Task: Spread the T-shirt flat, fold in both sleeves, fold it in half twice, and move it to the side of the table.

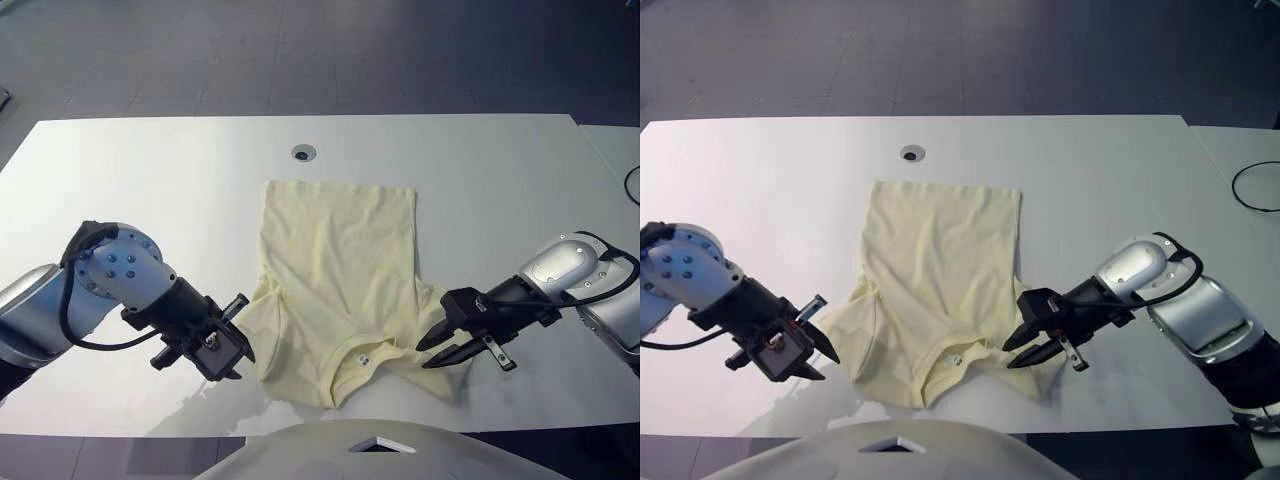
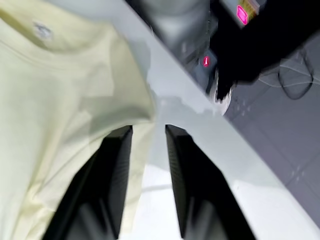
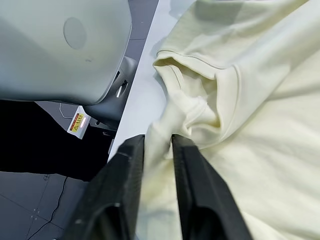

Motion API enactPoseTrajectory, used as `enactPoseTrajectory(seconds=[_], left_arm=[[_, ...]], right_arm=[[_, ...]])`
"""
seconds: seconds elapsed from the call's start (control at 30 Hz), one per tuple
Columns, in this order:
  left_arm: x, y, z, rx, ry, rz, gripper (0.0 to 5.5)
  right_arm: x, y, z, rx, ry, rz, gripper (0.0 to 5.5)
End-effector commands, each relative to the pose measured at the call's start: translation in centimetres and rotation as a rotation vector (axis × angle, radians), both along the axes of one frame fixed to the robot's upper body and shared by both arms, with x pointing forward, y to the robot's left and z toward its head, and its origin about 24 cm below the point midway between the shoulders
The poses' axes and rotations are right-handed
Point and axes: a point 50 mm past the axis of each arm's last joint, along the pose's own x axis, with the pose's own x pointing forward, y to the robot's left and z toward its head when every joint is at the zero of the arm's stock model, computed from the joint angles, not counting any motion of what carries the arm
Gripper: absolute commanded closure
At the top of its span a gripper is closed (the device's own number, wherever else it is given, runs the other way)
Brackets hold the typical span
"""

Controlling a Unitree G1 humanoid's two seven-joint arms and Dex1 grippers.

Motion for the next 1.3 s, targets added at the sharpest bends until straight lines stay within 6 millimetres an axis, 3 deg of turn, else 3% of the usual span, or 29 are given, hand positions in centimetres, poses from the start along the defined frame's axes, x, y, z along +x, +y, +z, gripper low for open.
enactPoseTrajectory(seconds=[0.03, 0.13, 0.23, 0.5, 0.7, 0.8, 1.0, 1.17, 1.3], left_arm=[[3.0, 1.5, 2.7, -0.056, -0.077, 0.185, 3.56], [6.2, 4.1, 3.5, -0.006, -0.282, 0.370, 3.03], [7.2, 6.4, 2.6, 0.071, -0.379, 0.495, 2.53], [3.3, 5.5, -3.0, 0.043, -0.240, 0.594, 1.16], [3.0, 4.9, -6.2, 0.041, -0.295, 0.723, 0.17], [2.6, 4.4, -7.1, 0.041, -0.288, 0.740, 0.10], [2.4, 4.7, -7.9, 0.097, -0.306, 0.761, 0.10], [1.8, 5.3, -8.8, 0.192, -0.325, 0.737, 0.10], [1.0, 5.5, -9.0, 0.235, -0.323, 0.713, 0.10]], right_arm=[[0.5, -0.3, 2.1, 0.052, -0.018, -0.019, 3.82], [1.5, -0.2, 3.4, 0.109, -0.071, -0.073, 3.31], [3.4, -0.6, 3.4, 0.110, -0.206, -0.221, 2.83], [4.2, -1.1, 1.0, 0.063, -0.354, -0.420, 1.51], [5.3, -0.2, -0.1, 0.063, -0.457, -0.499, 0.55], [5.8, 0.2, -0.2, 0.080, -0.482, -0.521, 0.14], [7.4, 0.4, -0.4, 0.099, -0.551, -0.596, 0.14], [10.6, 0.7, -1.5, 0.094, -0.667, -0.787, 0.14], [13.3, 1.5, -3.6, 0.073, -0.720, -0.919, 0.14]])
